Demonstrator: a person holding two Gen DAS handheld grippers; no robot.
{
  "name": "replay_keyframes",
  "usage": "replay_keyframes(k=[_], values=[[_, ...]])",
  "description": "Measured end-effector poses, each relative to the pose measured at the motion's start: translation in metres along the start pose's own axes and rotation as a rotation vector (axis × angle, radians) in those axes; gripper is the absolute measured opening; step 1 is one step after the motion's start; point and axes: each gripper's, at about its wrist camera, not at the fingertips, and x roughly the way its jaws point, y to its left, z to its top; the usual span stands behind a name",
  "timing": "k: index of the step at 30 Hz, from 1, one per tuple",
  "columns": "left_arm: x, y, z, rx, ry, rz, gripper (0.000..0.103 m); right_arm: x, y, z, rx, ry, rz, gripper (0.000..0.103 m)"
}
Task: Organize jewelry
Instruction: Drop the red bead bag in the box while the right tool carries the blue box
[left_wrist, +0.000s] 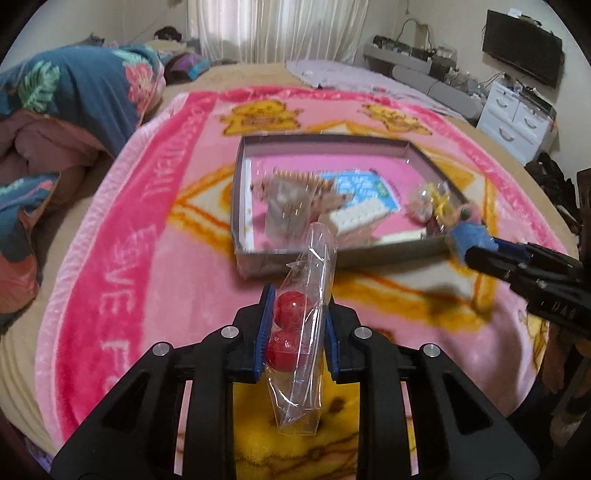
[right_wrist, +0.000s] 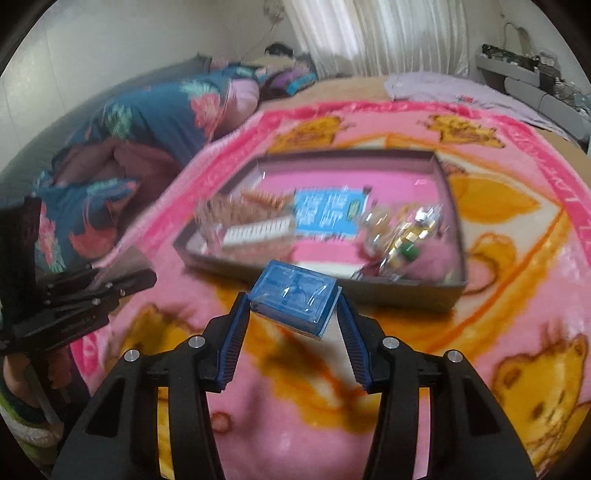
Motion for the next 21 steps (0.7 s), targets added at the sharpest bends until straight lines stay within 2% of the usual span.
replay_keyframes(k=[13,21], values=[[-0.001,-0.023,0.04,0.034,-0.044,-0.01,0.016,-0.027,-0.034,0.019,0.037,-0.107,-0.069,0.048],[0.016,-0.039,0.066,0.062,-0.047,-0.011,0.016,-0.031,-0.054,0.026,0.087,-0.135,-0.086,0.048]])
